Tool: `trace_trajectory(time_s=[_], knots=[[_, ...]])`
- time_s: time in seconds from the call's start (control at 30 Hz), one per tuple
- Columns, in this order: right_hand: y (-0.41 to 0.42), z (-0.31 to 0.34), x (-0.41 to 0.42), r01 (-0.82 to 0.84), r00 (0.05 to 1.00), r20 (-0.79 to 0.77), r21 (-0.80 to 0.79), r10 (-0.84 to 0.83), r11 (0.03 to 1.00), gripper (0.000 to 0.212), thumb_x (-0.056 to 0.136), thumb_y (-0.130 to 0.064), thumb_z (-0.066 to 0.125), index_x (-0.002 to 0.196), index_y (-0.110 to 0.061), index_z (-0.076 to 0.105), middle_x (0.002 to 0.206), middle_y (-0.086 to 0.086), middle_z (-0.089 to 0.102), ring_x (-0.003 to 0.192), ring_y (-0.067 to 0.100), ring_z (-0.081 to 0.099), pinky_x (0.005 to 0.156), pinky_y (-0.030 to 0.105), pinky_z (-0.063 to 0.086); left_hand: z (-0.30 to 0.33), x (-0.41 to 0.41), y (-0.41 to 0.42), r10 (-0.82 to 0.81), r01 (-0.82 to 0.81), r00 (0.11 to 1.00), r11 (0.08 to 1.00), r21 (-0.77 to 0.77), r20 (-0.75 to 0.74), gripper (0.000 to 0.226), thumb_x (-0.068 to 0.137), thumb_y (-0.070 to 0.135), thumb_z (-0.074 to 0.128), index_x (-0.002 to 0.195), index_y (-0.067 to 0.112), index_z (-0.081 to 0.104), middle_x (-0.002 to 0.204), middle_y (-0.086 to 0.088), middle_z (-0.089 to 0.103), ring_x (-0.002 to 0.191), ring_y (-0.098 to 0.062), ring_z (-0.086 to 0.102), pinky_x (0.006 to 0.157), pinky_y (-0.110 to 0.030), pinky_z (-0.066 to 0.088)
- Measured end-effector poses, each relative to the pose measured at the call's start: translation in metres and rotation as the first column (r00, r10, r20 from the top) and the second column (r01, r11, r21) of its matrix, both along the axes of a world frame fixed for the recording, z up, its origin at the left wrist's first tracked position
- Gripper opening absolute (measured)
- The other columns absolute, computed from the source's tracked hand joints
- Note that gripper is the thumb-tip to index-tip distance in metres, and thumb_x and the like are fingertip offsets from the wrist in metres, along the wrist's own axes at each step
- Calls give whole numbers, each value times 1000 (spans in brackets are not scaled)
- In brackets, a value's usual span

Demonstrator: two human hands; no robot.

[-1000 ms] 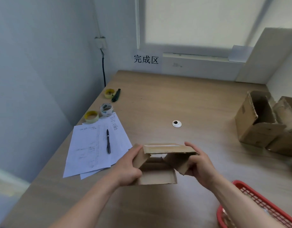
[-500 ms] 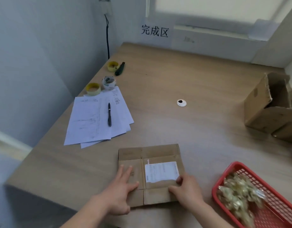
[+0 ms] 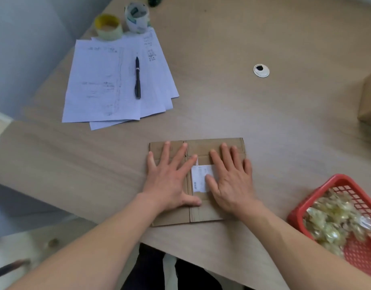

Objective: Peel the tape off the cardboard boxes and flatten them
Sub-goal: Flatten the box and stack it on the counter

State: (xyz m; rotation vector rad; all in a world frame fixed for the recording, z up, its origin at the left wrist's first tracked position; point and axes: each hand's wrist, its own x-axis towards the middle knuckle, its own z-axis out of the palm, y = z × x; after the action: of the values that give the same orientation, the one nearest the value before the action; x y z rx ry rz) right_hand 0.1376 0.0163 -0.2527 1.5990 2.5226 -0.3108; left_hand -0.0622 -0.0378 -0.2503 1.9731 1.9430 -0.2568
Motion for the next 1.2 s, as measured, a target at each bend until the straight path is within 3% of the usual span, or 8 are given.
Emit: trace_trajectory(time_s=[0.17,0.3,0.47,0.6,0.7,0.87,1.03,1.2], knots=[[-3,-8,-3,32,999,-37,6,-31,999,73,91,-70,21,156,-39,12,167,-2,2,153,22,-1,115,48,3,-8,1,-6,14,-11,1000,993,119,-25,104,66,97,17,155,44,5,166,9,-15,150,-35,-20,109,-71,-2],[-2,1,-2,124,986,-106,-27,-126,992,74,92,-66,20,157,-32,17,167,7,2,153,23,-3,119,45,6,-3,12,-15,119,-118,993,987,107,-9,90,78,85,9,156,42,4,166,3,-14,150,-35,-19,114,-65,1],[-25,5,5,119,986,-117,3,-117,993,71,93,-56,30,154,-20,33,164,18,16,151,36,11,113,52,20,0,44,-53,325,-332,943,931,151,71,75,89,69,24,154,33,33,166,-11,12,151,-43,7,115,-64,18],[-37,-1,8,89,995,-59,49,-86,995,75,90,-61,31,153,-19,34,162,20,21,149,41,15,110,57,24,-4,50,-56,309,-306,951,939,157,3,99,74,87,27,156,31,25,166,-15,5,150,-45,2,114,-66,11],[-34,-8,5,86,995,-47,65,-83,994,73,91,-61,30,152,-21,31,162,20,18,149,41,13,110,57,22,-9,50,-57,295,-289,955,943,165,-18,99,72,88,29,155,34,25,165,-18,7,149,-48,5,111,-69,15],[-35,-4,7,57,997,-44,18,-56,998,62,98,-52,30,153,-24,28,164,20,12,150,39,7,111,58,19,-9,49,-56,240,-236,968,970,61,-75,93,74,88,9,150,42,-19,161,-14,-26,145,-46,-25,111,-69,-4],[-27,4,5,-170,978,-113,75,178,983,52,98,-39,34,142,-14,45,160,9,33,149,33,26,111,58,28,-2,27,-40,23,-23,1000,999,35,-21,100,75,86,11,158,31,2,164,5,-24,147,-32,-29,114,-66,-6],[-28,-5,5,-176,978,-114,-8,174,984,58,102,-46,26,156,-27,21,167,0,9,154,24,5,118,51,12,-9,25,-44,-7,8,1000,999,44,-27,98,76,86,4,157,32,-6,163,9,-24,148,-29,-27,113,-66,-8]])
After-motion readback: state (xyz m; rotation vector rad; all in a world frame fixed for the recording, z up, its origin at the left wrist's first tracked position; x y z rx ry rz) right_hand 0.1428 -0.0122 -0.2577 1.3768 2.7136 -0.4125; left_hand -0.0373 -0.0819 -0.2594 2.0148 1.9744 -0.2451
